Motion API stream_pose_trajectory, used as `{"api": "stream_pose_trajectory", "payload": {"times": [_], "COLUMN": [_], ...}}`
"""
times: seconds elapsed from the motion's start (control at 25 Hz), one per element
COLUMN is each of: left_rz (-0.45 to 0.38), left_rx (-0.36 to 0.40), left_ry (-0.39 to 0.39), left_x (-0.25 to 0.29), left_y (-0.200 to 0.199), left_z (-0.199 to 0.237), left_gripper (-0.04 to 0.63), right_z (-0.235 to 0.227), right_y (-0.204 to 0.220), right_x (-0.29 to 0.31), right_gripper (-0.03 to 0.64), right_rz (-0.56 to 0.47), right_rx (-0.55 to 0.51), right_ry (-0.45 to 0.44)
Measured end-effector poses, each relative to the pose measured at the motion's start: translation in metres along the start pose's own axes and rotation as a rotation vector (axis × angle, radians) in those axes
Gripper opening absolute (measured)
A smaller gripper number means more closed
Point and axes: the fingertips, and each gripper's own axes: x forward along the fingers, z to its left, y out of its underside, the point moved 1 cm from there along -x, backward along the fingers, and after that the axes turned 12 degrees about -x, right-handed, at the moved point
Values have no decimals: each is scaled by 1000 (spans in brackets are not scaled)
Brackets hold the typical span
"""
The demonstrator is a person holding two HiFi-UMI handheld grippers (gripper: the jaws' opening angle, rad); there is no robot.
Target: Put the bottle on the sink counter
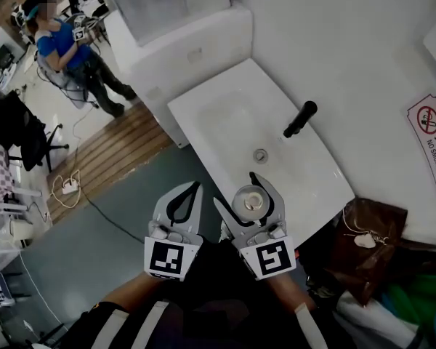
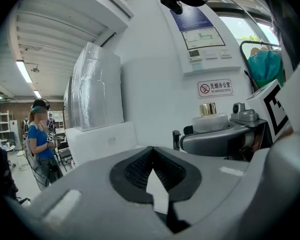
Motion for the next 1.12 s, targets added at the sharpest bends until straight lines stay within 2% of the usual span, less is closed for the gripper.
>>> {"api": "stream_pose_trajectory", "payload": {"times": [0.24,0.48,1.12], "left_rz": [-5,7,72], "left_rx": [14,27,15], "left_ry": [1,48,159], "left_x": [21,46,152], "left_y": [-2,-7,-2], "left_z": [2,3,69], "left_gripper": [0,0,-2], "right_z": [-20,-37,-92], "right_y": [1,8,48], "right_x": [7,19,117], "right_gripper": [339,339,339], "right_rz": [-3,16,117], "right_rx": [-11,-13,12], "right_ry": [16,54,188]}}
